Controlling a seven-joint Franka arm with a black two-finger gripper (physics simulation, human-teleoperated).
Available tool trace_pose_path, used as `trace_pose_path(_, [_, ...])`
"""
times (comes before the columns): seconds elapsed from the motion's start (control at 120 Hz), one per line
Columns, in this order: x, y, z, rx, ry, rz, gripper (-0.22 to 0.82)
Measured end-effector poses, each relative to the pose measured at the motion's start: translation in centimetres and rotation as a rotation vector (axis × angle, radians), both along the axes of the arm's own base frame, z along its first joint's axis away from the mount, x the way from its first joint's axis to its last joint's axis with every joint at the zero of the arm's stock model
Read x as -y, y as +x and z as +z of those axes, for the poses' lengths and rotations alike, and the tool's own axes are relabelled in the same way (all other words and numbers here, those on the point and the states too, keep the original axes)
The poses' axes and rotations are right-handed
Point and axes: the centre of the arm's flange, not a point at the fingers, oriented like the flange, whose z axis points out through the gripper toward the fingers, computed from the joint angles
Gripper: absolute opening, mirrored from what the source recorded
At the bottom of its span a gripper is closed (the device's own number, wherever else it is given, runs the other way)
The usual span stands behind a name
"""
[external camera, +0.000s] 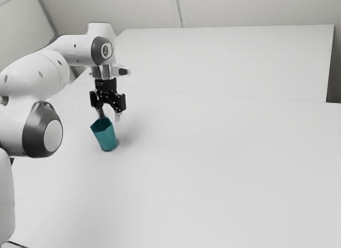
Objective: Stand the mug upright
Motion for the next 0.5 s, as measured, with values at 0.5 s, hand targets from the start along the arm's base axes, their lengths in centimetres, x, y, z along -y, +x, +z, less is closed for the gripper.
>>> trace_pose_path(0.5, [3.5,-11.5,21.1,0.256,-0.02,0.015,0.59])
